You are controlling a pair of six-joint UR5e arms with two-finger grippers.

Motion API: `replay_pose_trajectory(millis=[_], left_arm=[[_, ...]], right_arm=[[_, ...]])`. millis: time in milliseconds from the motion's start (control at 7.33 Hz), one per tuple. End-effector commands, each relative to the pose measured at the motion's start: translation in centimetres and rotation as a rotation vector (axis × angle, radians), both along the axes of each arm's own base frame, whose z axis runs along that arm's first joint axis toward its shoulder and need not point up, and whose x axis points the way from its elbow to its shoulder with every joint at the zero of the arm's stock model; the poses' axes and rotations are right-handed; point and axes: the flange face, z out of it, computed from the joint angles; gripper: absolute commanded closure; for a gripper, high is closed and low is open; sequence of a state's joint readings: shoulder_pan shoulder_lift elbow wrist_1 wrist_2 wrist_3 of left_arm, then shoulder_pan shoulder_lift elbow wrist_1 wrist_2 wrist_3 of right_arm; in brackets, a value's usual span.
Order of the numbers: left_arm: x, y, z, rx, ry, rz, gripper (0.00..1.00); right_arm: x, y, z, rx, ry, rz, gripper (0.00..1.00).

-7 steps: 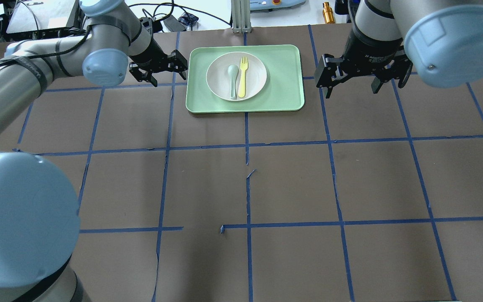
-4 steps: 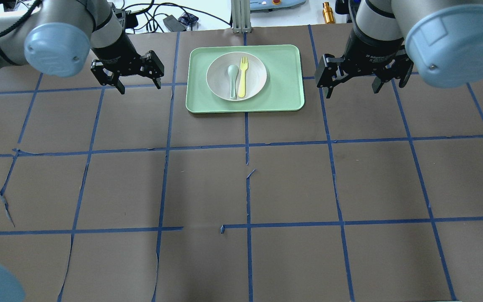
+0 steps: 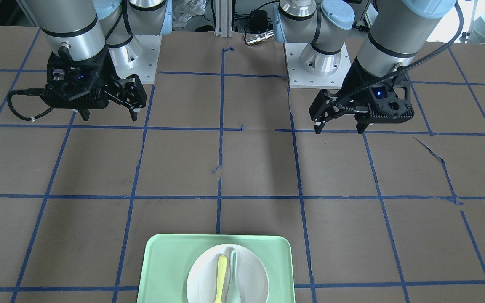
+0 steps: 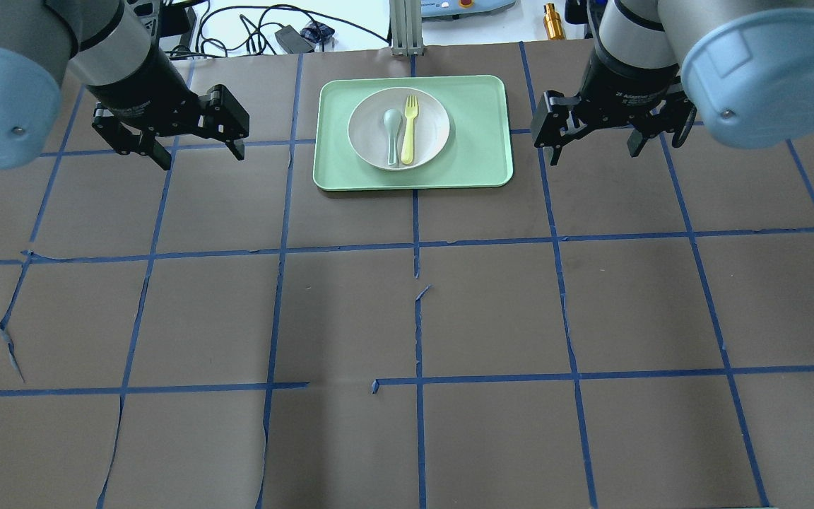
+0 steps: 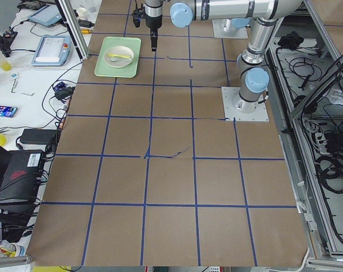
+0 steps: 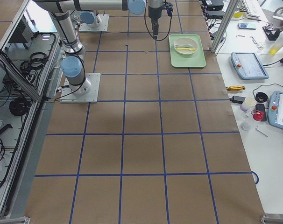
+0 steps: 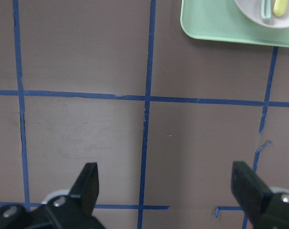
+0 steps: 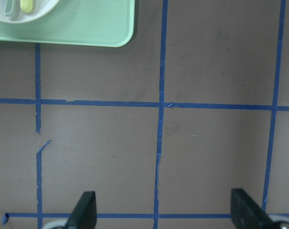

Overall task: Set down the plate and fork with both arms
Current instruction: 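Release the plate on the tray and draw the left gripper back, then move the right gripper over the plate above the yellow fork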

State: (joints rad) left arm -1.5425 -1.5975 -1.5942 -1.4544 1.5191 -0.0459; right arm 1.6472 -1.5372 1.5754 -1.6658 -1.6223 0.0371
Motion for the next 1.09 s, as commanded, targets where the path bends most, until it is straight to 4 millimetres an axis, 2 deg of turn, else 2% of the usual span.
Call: replay_pose_trajectory(millis=[0,136,273,409,545,682,955], left_arm=[[-0.1,0.9,0.1,0.011,0.001,-0.002,0.00],[-0.1,0.9,-0.2,0.017,0.001,-0.004,0.00],[-0.1,0.8,-0.6,0.026,0.001,-0.007,0.00],[-0.3,0.5,-1.3,0.040,0.001,-0.011,0.00],[-0.4,0.6,-1.4,0.041,0.001,-0.014,0.00],[-0.6,0.8,-1.2,0.040,0.001,-0.017,0.00],[-0.6,1.0,-1.5,0.046,0.000,-0.017,0.00]], right_arm=[[1.3,-2.7,-1.7,-0.071,0.013,-0.061,0.00],[5.6,-4.4,-4.0,-0.093,0.015,0.018,0.00],[8.7,-7.5,-5.7,-0.107,0.011,0.061,0.00],[11.0,-11.5,-7.0,-0.104,-0.036,0.065,0.00],[13.6,-14.6,-10.2,-0.071,-0.085,0.076,0.00],[14.9,-17.3,-13.2,-0.058,-0.092,0.009,0.00],[16.3,-22.3,-17.8,-0.070,-0.119,-0.279,0.07]])
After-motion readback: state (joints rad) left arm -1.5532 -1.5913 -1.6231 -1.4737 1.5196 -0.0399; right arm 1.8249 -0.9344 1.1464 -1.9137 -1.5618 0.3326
